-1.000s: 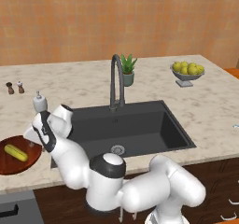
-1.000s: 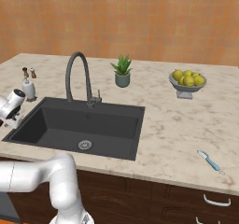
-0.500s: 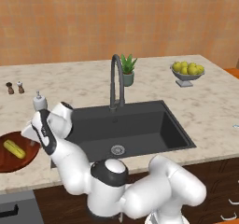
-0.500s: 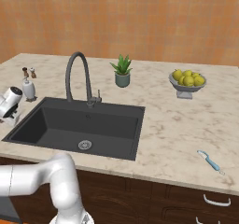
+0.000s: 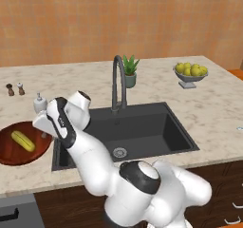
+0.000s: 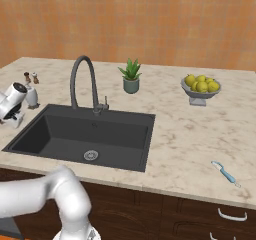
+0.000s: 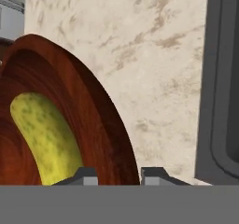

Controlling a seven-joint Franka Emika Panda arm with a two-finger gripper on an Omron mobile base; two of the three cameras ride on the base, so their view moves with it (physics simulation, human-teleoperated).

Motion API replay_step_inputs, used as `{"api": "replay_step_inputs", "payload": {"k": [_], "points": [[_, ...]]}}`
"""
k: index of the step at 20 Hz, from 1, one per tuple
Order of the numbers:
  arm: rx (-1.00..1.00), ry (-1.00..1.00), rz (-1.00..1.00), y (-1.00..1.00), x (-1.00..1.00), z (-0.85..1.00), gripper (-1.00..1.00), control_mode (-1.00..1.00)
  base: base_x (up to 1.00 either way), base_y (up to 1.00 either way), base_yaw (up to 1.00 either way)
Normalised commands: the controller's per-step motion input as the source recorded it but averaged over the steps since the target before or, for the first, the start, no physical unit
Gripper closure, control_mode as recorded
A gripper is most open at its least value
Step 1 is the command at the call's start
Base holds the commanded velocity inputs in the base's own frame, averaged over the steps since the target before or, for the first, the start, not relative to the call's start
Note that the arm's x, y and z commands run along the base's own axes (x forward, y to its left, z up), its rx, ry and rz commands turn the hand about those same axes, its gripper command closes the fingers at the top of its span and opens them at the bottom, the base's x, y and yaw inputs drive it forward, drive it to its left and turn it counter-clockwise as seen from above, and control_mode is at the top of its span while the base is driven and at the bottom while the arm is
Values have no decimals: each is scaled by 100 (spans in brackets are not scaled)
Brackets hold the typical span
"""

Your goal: Pick the cucumber from the sink and place it in the bowl. Then pick the bowl and place it in the microwave. Then close the microwave door and press the start button.

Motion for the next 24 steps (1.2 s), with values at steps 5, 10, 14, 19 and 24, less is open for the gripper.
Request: {"api": "replay_step_inputs", "payload": {"k": [5, 10, 14, 19, 24], "points": [[0, -13, -8, -78, -60, 70, 100, -100, 0, 0, 0], [0, -13, -10, -76, -62, 76, 100, -100, 0, 0, 0], [0, -11, -14, -87, -59, 63, 100, -100, 0, 0, 0], [0, -11, -15, -89, -53, 52, 100, -100, 0, 0, 0], [5, -3, -11, -47, -22, 18, 100, -100, 0, 0, 0]]}}
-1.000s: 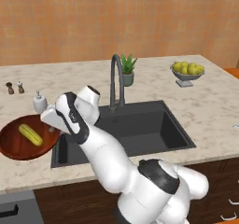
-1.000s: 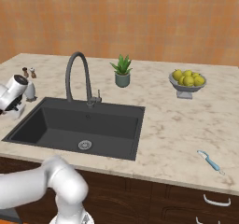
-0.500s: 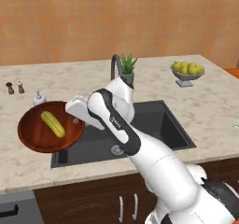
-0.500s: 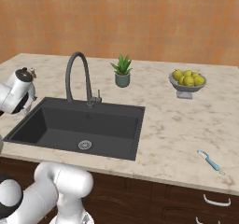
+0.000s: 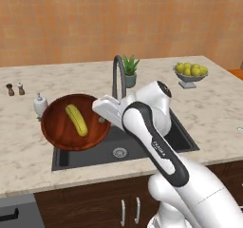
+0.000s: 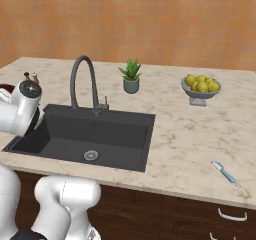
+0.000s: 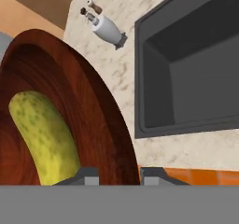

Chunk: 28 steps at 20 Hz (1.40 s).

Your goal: Pick the cucumber from the sink and place it in the bowl. Then pick the bowl and place it in the microwave. Then close the microwave door and press the start button.

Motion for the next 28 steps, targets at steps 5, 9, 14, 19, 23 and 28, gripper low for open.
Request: {"api": "replay_step_inputs", "payload": {"k": [5, 9, 14, 19, 23, 28], "points": [[13, 5, -6, -41, -6, 13, 100, -100, 0, 0, 0], [7, 18, 0, -10, 3, -10, 100, -100, 0, 0, 0], [0, 0, 0, 0, 0, 0, 100, 100, -13, 0, -15], [0, 0, 0, 0, 0, 0, 100, 100, -73, -1, -48], [0, 0, 0, 0, 0, 0, 100, 100, -100, 0, -59], [0, 0, 0, 0, 0, 0, 100, 100, -69, 0, -77]]}}
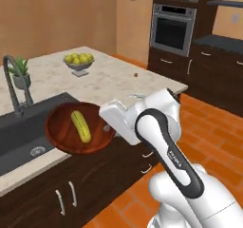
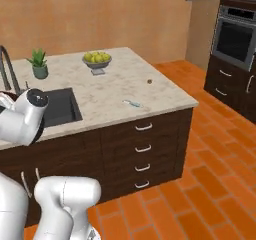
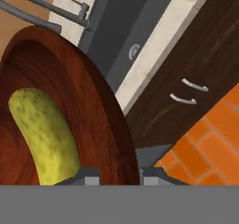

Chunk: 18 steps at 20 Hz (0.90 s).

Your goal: Pick the cucumber from the sink and place it in the bowl. Then pick the bowl and place it in the microwave. Then close the microwave door and press the start button.

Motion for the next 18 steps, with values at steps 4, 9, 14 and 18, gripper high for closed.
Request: {"api": "replay_step_inputs", "payload": {"k": [4, 9, 14, 18], "points": [[0, 0, 0, 0, 0, 0, 100, 100, -29, -1, -87], [0, 0, 0, 0, 0, 0, 100, 100, -6, -3, -86], [0, 0, 0, 0, 0, 0, 100, 100, 50, -50, -71], [0, 0, 0, 0, 0, 0, 100, 100, 100, -40, -47]]}}
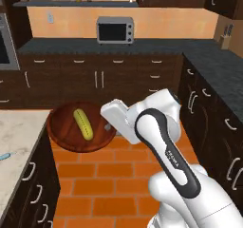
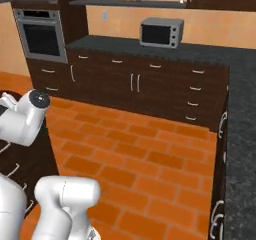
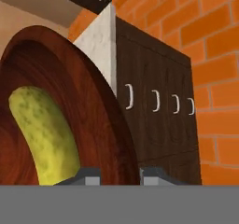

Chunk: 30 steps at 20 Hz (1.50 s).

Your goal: Pick the cucumber from the sink and place it in the bowl. Then pick the bowl and place it in the microwave. Then close the microwave door and press the start button.

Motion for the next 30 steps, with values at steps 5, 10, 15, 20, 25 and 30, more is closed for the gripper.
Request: {"api": "replay_step_inputs", "payload": {"k": [5, 10, 15, 20, 25, 30], "points": [[0, 0, 0, 0, 0, 0, 100, 100, 100, -39, -20], [0, 0, 0, 0, 0, 0, 100, 100, 100, -29, -8], [0, 0, 0, 0, 0, 0, 100, 100, 100, -1, -2], [0, 0, 0, 0, 0, 0, 100, 100, 100, 17, -4], [0, 0, 0, 0, 0, 0, 100, 100, 100, 74, -9], [0, 0, 0, 0, 0, 0, 100, 100, 100, 100, -10]]}}
